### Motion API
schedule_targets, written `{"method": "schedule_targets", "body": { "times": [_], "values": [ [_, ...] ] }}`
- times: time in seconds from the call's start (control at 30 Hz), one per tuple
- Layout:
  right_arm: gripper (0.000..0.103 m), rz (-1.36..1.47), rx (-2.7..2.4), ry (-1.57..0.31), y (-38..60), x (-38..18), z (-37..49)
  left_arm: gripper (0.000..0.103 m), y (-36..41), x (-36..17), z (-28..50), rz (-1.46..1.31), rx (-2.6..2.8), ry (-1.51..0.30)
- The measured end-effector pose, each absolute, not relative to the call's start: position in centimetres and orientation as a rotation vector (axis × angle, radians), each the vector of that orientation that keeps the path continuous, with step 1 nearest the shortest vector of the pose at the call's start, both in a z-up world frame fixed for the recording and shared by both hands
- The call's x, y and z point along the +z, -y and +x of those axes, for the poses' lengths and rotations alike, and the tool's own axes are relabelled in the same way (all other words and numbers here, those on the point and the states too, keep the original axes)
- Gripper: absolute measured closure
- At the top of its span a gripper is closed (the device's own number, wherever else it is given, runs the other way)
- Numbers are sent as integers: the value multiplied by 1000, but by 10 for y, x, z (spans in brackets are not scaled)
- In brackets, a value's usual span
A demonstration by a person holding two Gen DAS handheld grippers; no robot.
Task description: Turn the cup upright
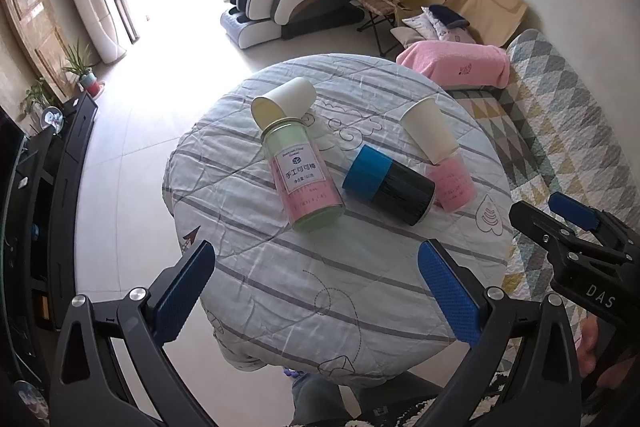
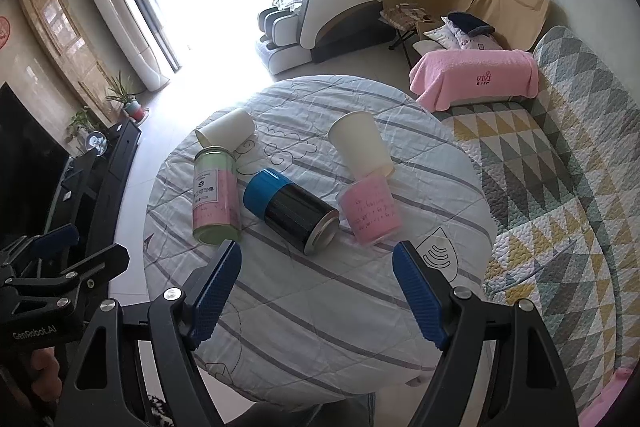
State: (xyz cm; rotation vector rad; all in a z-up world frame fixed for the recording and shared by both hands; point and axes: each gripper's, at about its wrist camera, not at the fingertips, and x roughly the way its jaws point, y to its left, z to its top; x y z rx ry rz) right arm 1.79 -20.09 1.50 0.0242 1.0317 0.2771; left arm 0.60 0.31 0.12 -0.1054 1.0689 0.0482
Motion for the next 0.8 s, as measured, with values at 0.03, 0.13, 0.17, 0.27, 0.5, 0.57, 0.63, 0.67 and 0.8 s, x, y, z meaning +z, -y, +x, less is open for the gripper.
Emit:
{"method": "schedule_targets", "body": {
  "times": [0.03, 0.13, 0.17, 0.27, 0.5, 0.57, 0.63, 0.67, 0.8],
  "values": [
    [24, 23, 276, -1032, 201, 15, 18, 0, -3, 1, 6, -105, 49, -1070],
    [23, 23, 276, -1033, 200, 15, 18, 0, -4, 1, 6, -105, 47, -1071],
    [23, 23, 275, -1033, 200, 16, 18, 0, -4, 1, 6, -105, 46, -1071],
    [23, 22, 274, -1035, 200, 15, 18, 0, -4, 1, 7, -105, 48, -1071],
    [23, 17, 277, -1037, 203, 15, 18, 0, -2, 1, 8, -101, 49, -1071],
    [23, 14, 278, -1038, 203, 14, 17, 0, -2, 1, 8, -102, 48, -1071],
    [23, 17, 276, -1036, 202, 14, 17, 0, -2, 1, 8, -101, 51, -1071],
    [23, 17, 276, -1036, 202, 14, 17, 0, -3, 1, 8, -100, 54, -1070],
    [23, 13, 283, -1038, 201, 13, 17, 0, -2, 1, 9, -98, 56, -1070]
  ]
}}
